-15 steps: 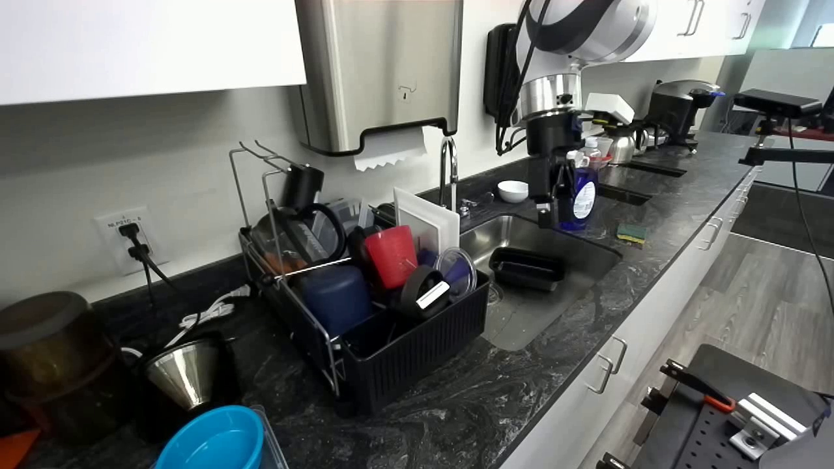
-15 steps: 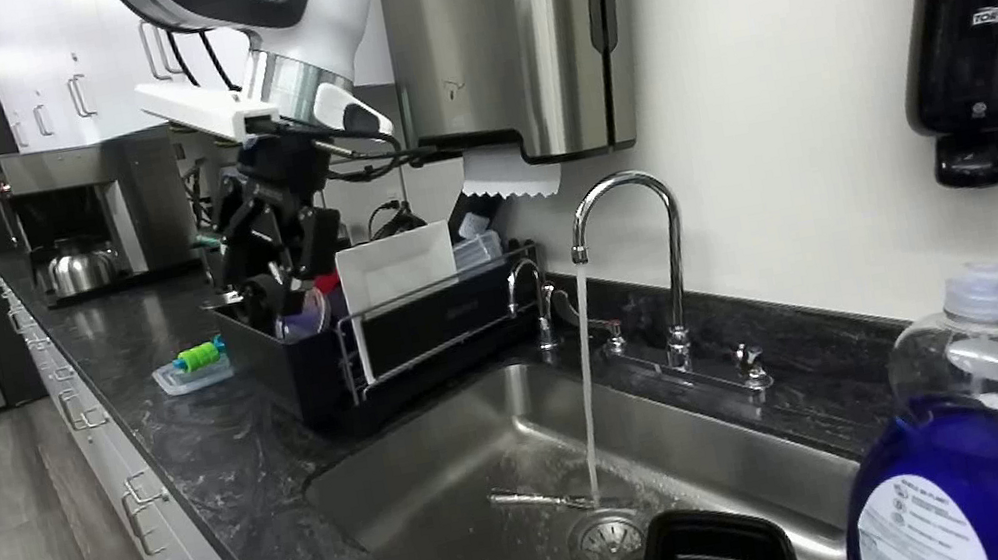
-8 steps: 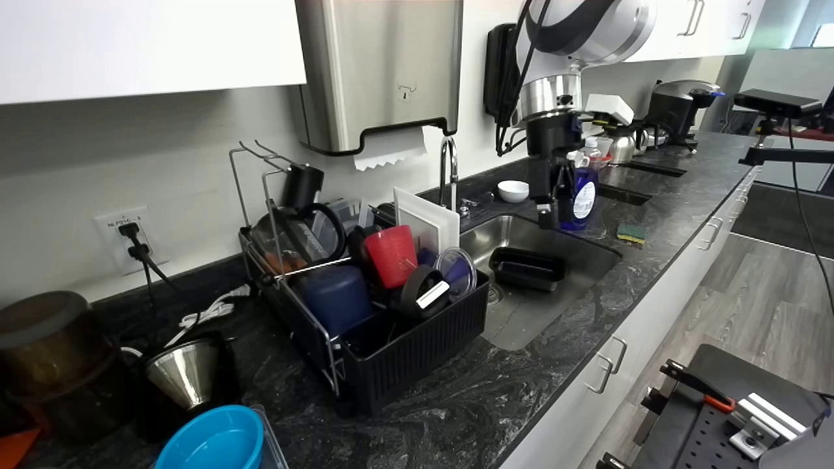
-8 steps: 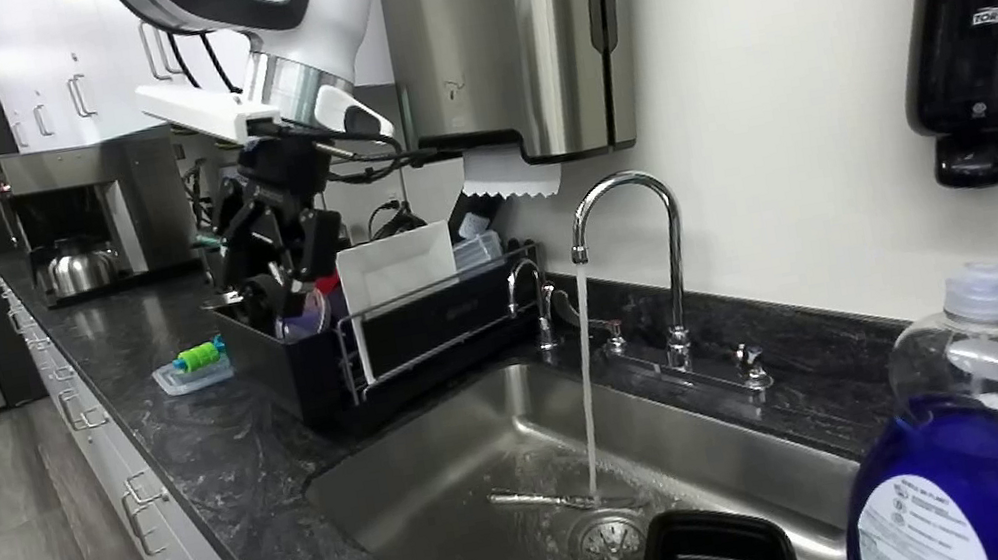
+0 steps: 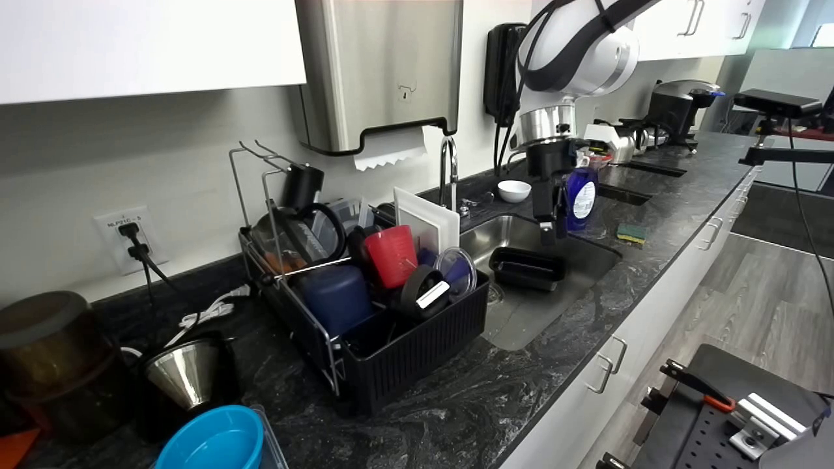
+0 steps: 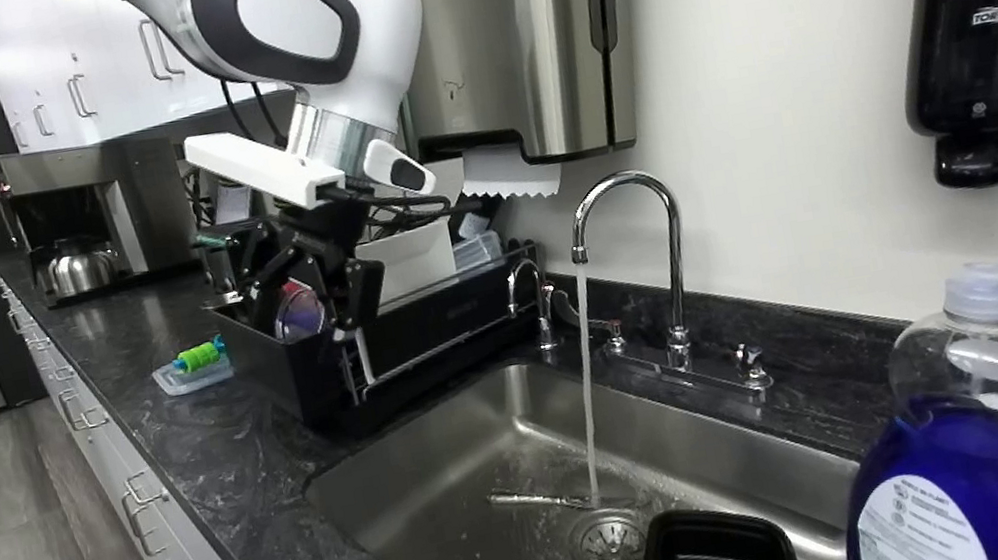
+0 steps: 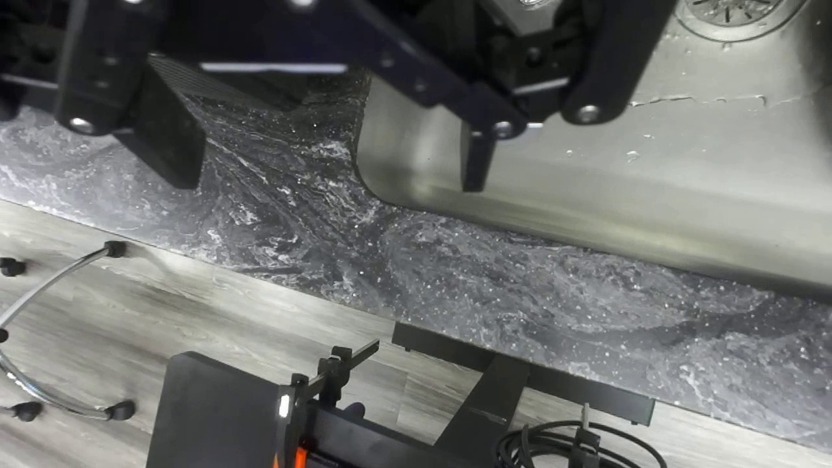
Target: Close the faucet
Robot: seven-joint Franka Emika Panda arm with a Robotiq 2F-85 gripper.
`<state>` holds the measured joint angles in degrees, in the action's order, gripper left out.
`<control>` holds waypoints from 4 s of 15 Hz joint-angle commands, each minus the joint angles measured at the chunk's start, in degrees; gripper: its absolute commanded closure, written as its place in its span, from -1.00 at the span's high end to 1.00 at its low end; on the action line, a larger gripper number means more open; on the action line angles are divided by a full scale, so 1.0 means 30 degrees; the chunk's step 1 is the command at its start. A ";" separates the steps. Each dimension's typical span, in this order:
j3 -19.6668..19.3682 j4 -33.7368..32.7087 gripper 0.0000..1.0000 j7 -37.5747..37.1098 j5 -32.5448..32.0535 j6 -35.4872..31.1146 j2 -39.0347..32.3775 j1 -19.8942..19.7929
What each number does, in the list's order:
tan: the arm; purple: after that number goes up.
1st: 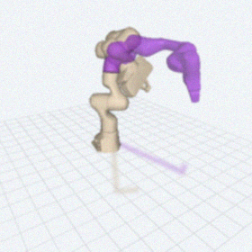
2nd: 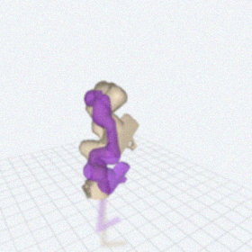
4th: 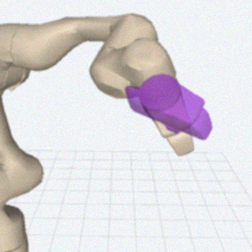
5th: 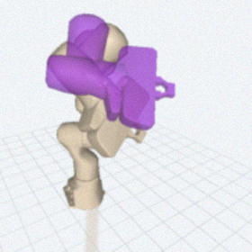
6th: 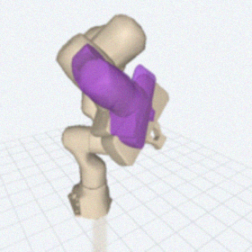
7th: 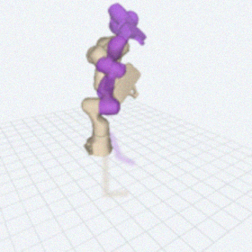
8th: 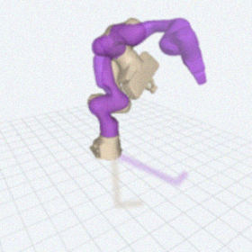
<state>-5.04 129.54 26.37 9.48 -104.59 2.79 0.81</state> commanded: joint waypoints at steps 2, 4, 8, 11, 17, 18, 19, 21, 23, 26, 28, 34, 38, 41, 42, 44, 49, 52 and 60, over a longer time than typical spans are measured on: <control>-0.0032 -0.0062 1.00 0.3105 0.0244 -0.1717 -0.0495 -0.0724; -0.0178 -0.0209 1.00 0.4466 0.0363 -0.2279 -0.0698 -0.1018; -0.0515 -0.0775 1.00 0.6719 0.0228 -0.3222 -0.1427 -0.1640; -0.0694 -0.1330 1.00 0.7497 -0.0005 -0.4376 -0.2233 -0.2120; -0.0480 -0.3011 1.00 0.7244 0.0135 -0.7542 -0.4484 -0.2763; -0.0383 -0.3221 1.00 0.6883 0.0243 -0.7709 -0.4641 -0.2773; -0.0357 -0.2750 1.00 0.7134 -0.0089 -0.7402 -0.4231 -0.2841; -0.0254 -0.3147 1.00 0.6874 -0.0104 -0.7511 -0.4553 -0.2858; -0.0236 -0.3179 1.00 0.6810 -0.0103 -0.7511 -0.4565 -0.2859; -0.0176 -0.3070 1.00 0.7131 -0.0203 -0.7731 -0.4624 -0.2844; 0.0005 -0.3237 1.00 0.8073 -0.0025 -0.8043 -0.4989 -0.2939; 0.0132 -0.4199 1.00 1.1287 -0.0291 -0.9511 -0.6690 -0.3559; 0.0144 -0.5191 1.00 1.2111 -0.0170 -1.0373 -0.7672 -0.4305; 0.0192 -0.6008 1.00 1.2144 -0.0277 -1.1026 -0.8384 -0.4638; 0.0220 -0.6237 1.00 1.2106 -0.0335 -1.1245 -0.8591 -0.4684; 0.0355 -0.6851 1.00 1.2062 -0.0378 -1.1556 -0.9138 -0.4768; 0.0865 -0.8647 1.00 1.2108 -0.0308 -1.2024 -1.0581 -0.5164; 0.1113 -0.9820 1.00 1.2217 -0.0309 -1.1964 -1.1409 -0.5529; 0.1464 -1.2109 1.00 1.2144 -0.0386 -1.2175 -1.2975 -0.6309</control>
<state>-2.42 95.53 61.82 9.11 -140.33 -34.31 -16.35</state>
